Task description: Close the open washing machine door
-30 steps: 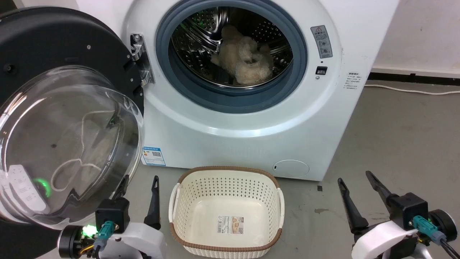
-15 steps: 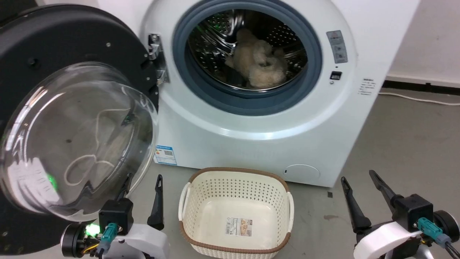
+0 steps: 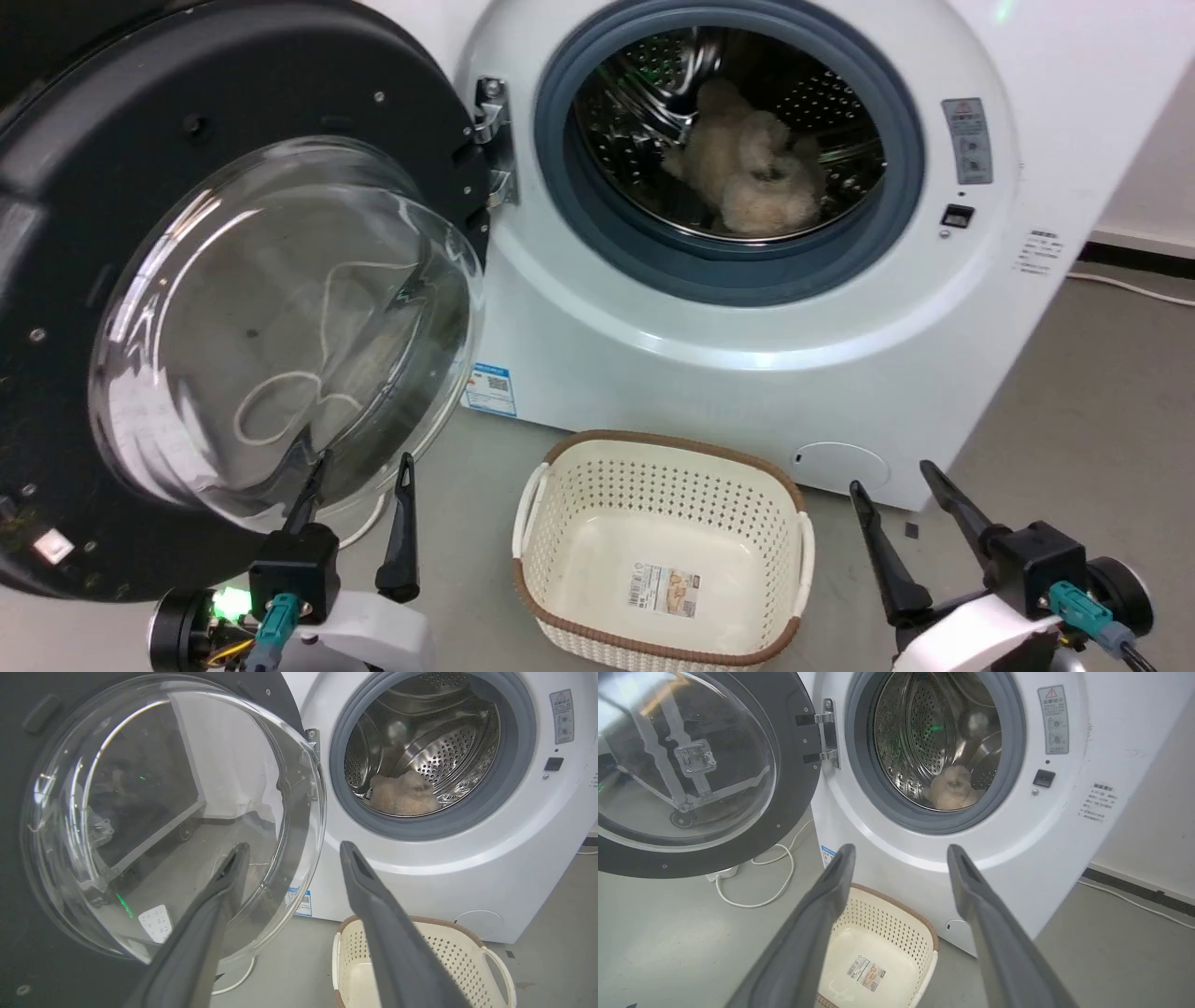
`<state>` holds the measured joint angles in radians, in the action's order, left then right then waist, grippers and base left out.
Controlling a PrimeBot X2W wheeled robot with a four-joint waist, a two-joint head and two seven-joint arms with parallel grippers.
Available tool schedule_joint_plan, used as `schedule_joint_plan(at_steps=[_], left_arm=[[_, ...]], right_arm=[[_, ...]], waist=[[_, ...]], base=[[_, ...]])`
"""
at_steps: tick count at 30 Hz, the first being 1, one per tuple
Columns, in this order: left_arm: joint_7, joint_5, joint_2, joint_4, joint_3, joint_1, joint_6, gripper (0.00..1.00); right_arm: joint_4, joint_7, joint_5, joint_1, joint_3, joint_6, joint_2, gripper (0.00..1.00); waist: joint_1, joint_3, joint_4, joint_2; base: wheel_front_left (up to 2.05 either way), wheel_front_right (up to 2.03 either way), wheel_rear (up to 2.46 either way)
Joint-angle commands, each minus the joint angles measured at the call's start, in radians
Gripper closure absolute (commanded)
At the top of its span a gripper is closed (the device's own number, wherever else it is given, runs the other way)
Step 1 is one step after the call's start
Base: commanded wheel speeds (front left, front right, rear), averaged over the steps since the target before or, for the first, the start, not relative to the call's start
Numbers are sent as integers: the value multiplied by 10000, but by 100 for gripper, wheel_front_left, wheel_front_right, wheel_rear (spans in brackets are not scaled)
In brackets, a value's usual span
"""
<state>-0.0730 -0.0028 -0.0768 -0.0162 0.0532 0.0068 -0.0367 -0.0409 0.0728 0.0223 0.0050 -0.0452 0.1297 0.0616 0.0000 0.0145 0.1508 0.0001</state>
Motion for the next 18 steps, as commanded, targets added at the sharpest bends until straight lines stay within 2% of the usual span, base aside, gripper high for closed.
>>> schedule_joint_plan(at_steps=[1, 18], left_arm=[[-124, 6, -67, -113, 39, 162, -100, 0], [-479, 23, -230, -493, 212, 464, -566, 0]], right_arm=[[-97, 127, 142, -103, -115, 3, 86, 0], [-497, 482, 301, -414, -819, 5, 330, 0]], waist=[[0, -31, 123, -1], [0, -93, 875, -1]], base=[[0, 0, 0], [0, 0, 0]])
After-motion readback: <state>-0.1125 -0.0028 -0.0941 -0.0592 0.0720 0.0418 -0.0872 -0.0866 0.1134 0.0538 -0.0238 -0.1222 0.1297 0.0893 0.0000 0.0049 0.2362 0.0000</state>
